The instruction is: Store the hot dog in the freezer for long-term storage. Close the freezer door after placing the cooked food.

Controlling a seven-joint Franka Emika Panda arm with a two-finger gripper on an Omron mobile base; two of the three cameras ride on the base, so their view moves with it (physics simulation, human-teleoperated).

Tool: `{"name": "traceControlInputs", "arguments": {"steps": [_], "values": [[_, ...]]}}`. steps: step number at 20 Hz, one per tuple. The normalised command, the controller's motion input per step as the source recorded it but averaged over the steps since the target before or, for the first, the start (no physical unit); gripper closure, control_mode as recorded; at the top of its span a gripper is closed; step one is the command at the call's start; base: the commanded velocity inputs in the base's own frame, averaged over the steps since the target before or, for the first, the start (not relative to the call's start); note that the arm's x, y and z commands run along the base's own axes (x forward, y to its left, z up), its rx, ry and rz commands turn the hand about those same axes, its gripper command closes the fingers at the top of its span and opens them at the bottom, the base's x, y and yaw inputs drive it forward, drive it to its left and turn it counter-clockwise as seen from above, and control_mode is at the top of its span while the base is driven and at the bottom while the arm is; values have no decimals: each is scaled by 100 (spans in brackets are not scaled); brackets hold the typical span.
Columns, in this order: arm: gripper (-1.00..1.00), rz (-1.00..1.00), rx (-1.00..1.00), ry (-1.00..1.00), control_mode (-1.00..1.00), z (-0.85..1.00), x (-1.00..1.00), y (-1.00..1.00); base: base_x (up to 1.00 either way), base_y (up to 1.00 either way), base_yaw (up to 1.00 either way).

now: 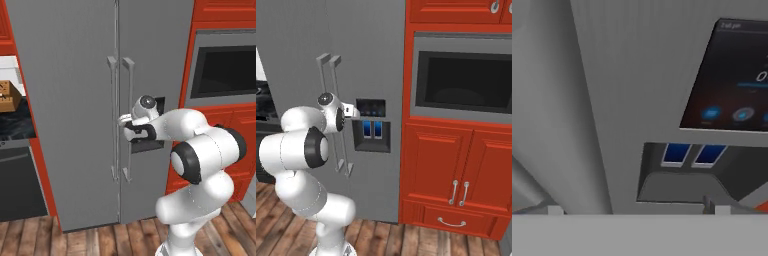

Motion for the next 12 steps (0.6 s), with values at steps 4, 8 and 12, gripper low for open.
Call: {"name": "traceControlInputs", "arguments": {"steps": [4, 8, 12], "values": [[-100, 0, 0, -10, -100, 0, 50, -2, 0, 0, 0], [-100, 0, 0, -7, -100, 0, 53, -5, 0, 0, 0], [-100, 0, 2, -1, -100, 4, 55, -18, 0, 0, 0]]}}
